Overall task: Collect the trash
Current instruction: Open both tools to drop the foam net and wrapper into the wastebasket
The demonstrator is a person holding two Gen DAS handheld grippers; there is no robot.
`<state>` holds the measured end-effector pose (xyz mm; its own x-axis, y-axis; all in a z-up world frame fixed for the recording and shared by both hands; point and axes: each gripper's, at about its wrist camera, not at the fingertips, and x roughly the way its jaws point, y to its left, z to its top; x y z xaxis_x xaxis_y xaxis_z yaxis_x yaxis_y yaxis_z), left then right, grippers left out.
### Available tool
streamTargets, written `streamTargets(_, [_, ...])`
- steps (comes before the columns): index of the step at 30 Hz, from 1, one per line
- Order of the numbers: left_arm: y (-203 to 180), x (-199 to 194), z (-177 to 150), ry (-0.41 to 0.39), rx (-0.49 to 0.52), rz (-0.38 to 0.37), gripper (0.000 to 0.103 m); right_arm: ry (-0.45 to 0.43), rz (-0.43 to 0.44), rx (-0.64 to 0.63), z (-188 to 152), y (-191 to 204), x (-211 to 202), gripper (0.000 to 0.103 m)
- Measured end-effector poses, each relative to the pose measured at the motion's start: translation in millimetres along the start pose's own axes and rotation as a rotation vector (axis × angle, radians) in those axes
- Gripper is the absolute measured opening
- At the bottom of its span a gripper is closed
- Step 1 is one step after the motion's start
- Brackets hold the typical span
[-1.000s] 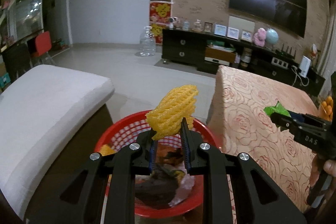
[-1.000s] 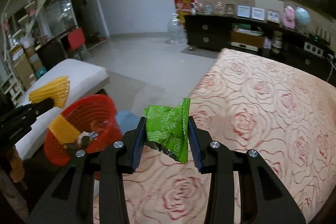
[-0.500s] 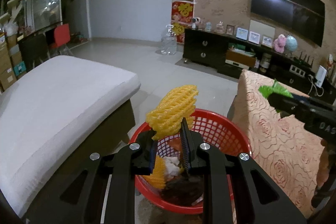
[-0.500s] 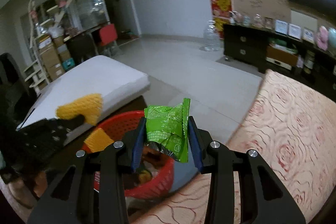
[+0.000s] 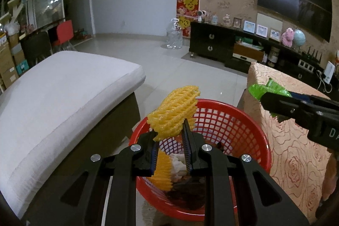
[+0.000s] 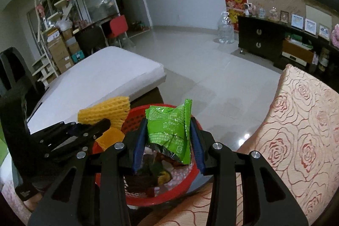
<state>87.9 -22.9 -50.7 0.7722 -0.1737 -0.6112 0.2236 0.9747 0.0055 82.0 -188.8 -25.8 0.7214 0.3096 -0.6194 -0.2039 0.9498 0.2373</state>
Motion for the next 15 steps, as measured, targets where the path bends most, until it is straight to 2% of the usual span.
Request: streamTargets(15, [-2,25,-7,0.067,0.008,-0.035,0.020,0.033,0.002,0.014,0,3,16,0.039])
